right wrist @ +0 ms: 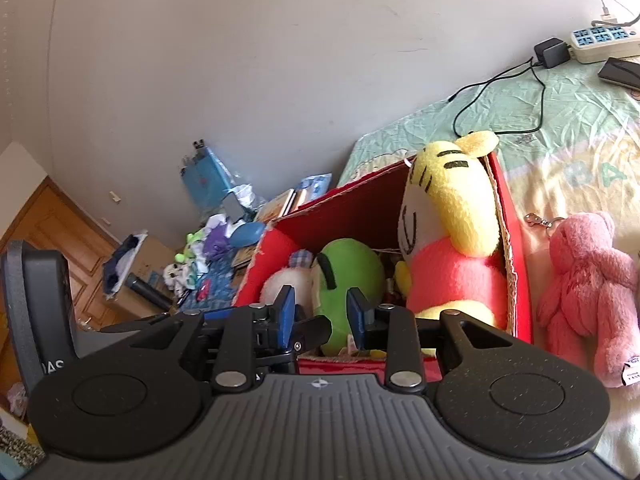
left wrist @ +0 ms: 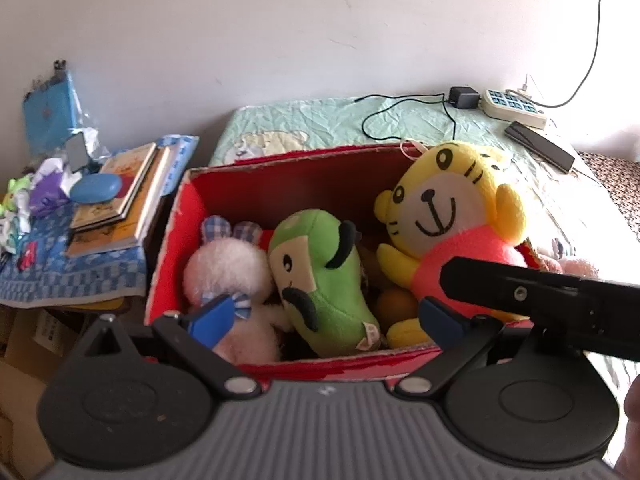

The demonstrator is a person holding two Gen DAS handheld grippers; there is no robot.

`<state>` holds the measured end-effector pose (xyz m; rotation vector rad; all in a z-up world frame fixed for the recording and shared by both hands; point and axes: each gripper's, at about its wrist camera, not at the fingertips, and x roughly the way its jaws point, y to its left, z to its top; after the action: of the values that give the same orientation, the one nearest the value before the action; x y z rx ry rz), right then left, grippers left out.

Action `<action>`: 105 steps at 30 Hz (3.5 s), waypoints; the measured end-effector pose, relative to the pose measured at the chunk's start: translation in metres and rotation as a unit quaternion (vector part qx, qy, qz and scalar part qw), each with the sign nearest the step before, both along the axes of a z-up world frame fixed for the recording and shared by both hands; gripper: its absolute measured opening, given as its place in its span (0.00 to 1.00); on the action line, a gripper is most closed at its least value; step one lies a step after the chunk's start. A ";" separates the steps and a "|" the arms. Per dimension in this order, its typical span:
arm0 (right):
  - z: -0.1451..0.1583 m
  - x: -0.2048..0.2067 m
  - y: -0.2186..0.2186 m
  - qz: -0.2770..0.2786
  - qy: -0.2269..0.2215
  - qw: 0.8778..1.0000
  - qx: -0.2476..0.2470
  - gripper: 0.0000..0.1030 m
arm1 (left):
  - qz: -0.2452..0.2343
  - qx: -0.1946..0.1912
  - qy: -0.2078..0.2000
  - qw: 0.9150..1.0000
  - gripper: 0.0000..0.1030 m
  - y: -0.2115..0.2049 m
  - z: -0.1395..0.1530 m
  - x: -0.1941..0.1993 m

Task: Organize objects
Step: 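Move the right gripper back toward the white bunny with plaid ears, then grasp the white bunny with blue plaid ears using the right gripper, then lift the white bunny with the right gripper and carry it over the red box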

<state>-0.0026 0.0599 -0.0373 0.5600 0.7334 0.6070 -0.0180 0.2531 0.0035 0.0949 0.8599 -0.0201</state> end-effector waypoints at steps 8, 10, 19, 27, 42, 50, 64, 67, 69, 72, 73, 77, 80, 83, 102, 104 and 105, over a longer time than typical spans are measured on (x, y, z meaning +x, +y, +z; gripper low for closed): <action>0.003 -0.007 -0.016 0.036 0.002 0.999 0.007 0.36 | 0.035 -0.001 0.011 0.999 0.96 -0.012 0.003 -0.016; 0.002 -0.008 -0.023 0.043 0.004 0.999 0.008 0.36 | 0.039 -0.002 0.012 0.999 0.96 -0.017 0.003 -0.022; -0.010 -0.020 -0.050 0.081 0.017 0.996 0.021 0.36 | 0.032 -0.012 0.027 0.999 0.96 -0.048 -0.010 -0.045; -0.025 -0.028 -0.087 0.079 0.039 0.996 0.020 0.36 | -0.007 -0.052 0.049 0.997 0.95 -0.082 -0.034 -0.059; -0.059 -0.041 -0.191 -0.050 0.095 0.994 0.009 0.36 | -0.148 -0.114 0.080 0.979 0.83 -0.167 -0.064 -0.048; -0.079 -0.032 -0.234 -0.103 0.125 0.987 0.016 0.38 | -0.203 -0.115 0.081 0.969 0.71 -0.215 -0.071 -0.025; -0.103 0.000 -0.252 -0.086 0.166 0.981 0.057 0.44 | -0.232 -0.099 0.101 0.963 0.74 -0.250 -0.098 0.026; -0.106 0.008 -0.251 -0.076 0.171 0.980 0.061 0.44 | -0.233 -0.100 0.100 0.962 0.82 -0.248 -0.099 0.030; -0.110 0.014 -0.249 -0.069 0.175 0.980 0.066 0.45 | -0.227 -0.093 0.098 0.964 0.84 -0.246 -0.101 0.034; -0.114 0.023 -0.245 -0.057 0.183 0.979 0.074 0.45 | -0.218 -0.105 0.118 0.963 0.83 -0.239 -0.109 0.045; -0.116 0.026 -0.242 -0.054 0.185 0.979 0.073 0.45 | -0.218 -0.107 0.119 0.963 0.83 -0.239 -0.110 0.046; -0.120 0.035 -0.236 -0.048 0.190 0.977 0.078 0.52 | -0.233 -0.082 0.113 0.962 0.84 -0.249 -0.111 0.045; -0.124 0.040 -0.234 -0.044 0.197 0.976 0.086 0.54 | -0.233 -0.075 0.114 0.963 0.85 -0.251 -0.114 0.049; -0.128 0.043 -0.233 -0.043 0.208 0.972 0.100 0.54 | -0.231 -0.078 0.118 0.963 0.84 -0.249 -0.114 0.053; -0.096 0.004 -0.244 -0.058 0.171 0.982 0.056 0.43 | -0.271 -0.084 0.101 0.953 0.78 -0.263 -0.096 0.016; -0.093 -0.003 -0.244 -0.062 0.167 0.983 0.050 0.43 | -0.278 -0.088 0.100 0.951 0.78 -0.264 -0.094 0.009; -0.091 -0.007 -0.244 -0.064 0.165 0.983 0.047 0.43 | -0.281 -0.088 0.101 0.950 0.78 -0.265 -0.094 0.005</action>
<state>-0.0100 -0.1845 -0.1285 0.8007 0.9760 0.4348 -0.0125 -0.0117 -0.0901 0.1701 1.0077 -0.6504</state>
